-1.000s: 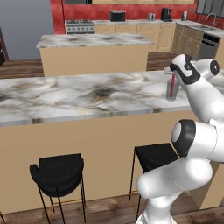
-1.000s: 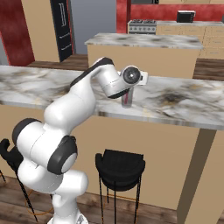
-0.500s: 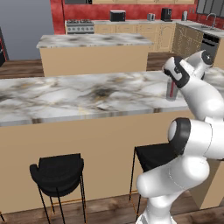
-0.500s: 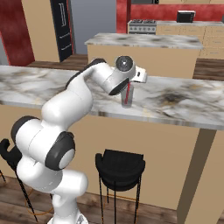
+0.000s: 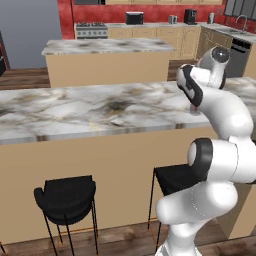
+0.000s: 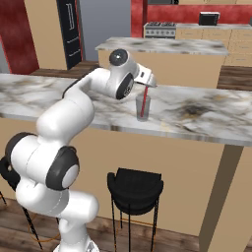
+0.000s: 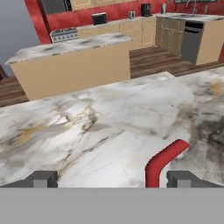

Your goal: Take a straw from the drawer in front and place it inside the glass cup on the dining counter.

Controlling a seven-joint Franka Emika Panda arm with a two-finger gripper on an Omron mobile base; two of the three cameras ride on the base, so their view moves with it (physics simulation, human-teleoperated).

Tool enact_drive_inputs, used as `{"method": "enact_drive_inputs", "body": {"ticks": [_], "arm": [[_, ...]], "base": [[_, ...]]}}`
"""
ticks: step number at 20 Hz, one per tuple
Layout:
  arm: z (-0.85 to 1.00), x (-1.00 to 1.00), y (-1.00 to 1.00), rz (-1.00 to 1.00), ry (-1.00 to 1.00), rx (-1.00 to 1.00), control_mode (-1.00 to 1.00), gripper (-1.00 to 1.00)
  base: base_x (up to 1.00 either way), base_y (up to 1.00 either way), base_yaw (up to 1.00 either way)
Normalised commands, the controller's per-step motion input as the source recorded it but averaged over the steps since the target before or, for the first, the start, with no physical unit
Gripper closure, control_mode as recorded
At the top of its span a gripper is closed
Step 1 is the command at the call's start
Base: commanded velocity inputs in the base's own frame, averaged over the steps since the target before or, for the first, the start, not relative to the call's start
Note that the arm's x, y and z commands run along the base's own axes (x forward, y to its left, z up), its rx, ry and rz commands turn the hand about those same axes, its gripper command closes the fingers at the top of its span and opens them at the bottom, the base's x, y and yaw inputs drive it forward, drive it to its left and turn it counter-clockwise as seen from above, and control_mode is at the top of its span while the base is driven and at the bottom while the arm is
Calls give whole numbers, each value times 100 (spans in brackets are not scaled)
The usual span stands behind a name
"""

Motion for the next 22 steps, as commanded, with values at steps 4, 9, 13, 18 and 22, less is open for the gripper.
{"method": "enact_drive_inputs", "body": {"ticks": [4, 9, 13, 18, 22], "arm": [[17, -16, 1, -16, 4, 0, -100, -100], [25, -25, 0, -12, 0, 0, -100, -100], [32, -35, 0, -8, 0, 0, -100, -100], [30, -39, 0, -5, 1, 0, -100, -100], [21, -52, 1, -4, 1, 0, -100, -100]], "base": [[0, 0, 0], [0, 0, 0], [0, 0, 0], [0, 0, 0], [0, 0, 0]]}}
